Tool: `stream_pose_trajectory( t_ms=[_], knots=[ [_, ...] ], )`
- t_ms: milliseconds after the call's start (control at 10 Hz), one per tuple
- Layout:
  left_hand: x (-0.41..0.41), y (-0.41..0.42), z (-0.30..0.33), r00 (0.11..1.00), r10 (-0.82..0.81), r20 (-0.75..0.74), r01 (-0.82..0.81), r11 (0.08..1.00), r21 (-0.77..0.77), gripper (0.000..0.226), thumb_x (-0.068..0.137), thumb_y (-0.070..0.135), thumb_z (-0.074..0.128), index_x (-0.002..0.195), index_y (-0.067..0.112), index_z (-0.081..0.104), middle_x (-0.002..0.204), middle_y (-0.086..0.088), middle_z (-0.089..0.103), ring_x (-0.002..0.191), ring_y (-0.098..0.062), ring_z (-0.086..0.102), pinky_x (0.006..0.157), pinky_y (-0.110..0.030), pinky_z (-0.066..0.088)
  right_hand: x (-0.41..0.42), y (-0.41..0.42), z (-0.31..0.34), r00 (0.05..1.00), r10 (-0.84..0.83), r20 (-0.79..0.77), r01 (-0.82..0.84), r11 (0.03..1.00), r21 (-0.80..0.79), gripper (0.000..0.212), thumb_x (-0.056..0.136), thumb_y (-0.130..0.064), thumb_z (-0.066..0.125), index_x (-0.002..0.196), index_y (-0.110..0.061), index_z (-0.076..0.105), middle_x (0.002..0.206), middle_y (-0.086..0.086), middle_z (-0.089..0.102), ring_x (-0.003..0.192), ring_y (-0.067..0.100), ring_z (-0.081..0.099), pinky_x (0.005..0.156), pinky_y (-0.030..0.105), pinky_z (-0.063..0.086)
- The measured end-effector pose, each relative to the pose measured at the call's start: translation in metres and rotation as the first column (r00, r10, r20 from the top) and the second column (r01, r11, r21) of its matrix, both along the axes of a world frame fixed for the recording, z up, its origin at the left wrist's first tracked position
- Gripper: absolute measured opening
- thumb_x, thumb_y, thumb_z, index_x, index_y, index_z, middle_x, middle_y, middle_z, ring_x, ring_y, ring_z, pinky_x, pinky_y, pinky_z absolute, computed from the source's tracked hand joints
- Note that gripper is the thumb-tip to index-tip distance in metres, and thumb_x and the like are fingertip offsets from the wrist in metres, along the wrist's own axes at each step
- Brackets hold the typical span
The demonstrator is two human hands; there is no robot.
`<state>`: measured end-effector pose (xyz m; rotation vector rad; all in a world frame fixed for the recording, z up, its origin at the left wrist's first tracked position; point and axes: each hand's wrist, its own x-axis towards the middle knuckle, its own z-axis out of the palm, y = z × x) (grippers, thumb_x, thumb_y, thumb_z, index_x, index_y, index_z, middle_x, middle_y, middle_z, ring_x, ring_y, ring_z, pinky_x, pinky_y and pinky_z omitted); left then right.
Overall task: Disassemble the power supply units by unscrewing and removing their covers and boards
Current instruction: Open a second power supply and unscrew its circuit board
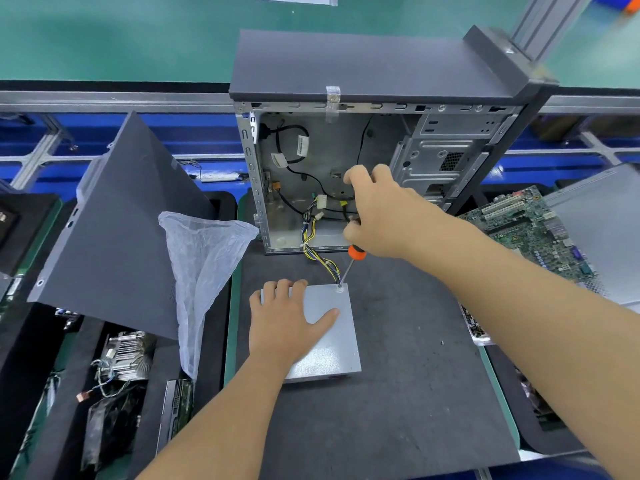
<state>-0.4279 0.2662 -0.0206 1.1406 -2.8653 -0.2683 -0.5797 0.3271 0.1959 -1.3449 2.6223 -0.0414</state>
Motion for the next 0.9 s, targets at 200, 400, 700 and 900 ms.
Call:
stream_pose_trajectory(
  t_ms=[200,400,700,900],
  knots=[
    [0.000,0.000,-0.001,1.000,0.002,0.003,-0.002,1.000,-0.001,0.088,0.078,0.088,0.021,0.135,0.028,0.051,0.123,0.007,0.054,0.117,-0.022,0.042,0.106,-0.044,0.030,0.001,0.003,-0.001,0.996,0.061,0.071,-0.059,0.998,-0.039,0.057,0.092,-0.041,0.054,0.140,-0.025,0.028,0.120,0.005,0.031,0.103,0.035,0.048,0.084,0.043,0.045],
    [0.000,0.000,0.000,1.000,0.003,0.009,-0.003,1.000,0.009,0.087,0.078,0.088,0.021,0.136,0.029,0.049,0.122,0.008,0.053,0.117,-0.021,0.042,0.107,-0.044,0.030,0.005,0.003,-0.005,0.960,-0.043,-0.276,0.062,0.996,0.061,0.063,0.100,-0.061,0.028,0.137,-0.010,0.028,0.069,0.002,0.034,0.068,0.027,0.033,0.046,0.032,0.017],
    [0.000,0.000,0.000,1.000,0.001,0.006,-0.002,1.000,0.012,0.086,0.077,0.088,0.020,0.135,0.030,0.048,0.123,0.008,0.052,0.117,-0.020,0.040,0.107,-0.043,0.029,-0.006,0.006,-0.003,0.998,0.024,-0.053,-0.023,1.000,0.014,0.053,0.094,-0.023,0.044,0.144,-0.020,0.025,0.116,0.010,0.043,0.064,0.029,0.042,0.065,0.039,0.037],
    [0.000,0.001,0.000,1.000,0.003,0.000,-0.003,1.000,0.007,0.087,0.077,0.088,0.021,0.135,0.029,0.050,0.122,0.007,0.053,0.116,-0.021,0.040,0.105,-0.043,0.030,-0.010,0.008,0.000,0.991,0.099,0.089,-0.099,0.995,-0.001,0.063,0.087,-0.032,0.055,0.145,-0.027,0.029,0.130,0.006,0.035,0.105,0.033,0.048,0.088,0.042,0.039]
  ],
)
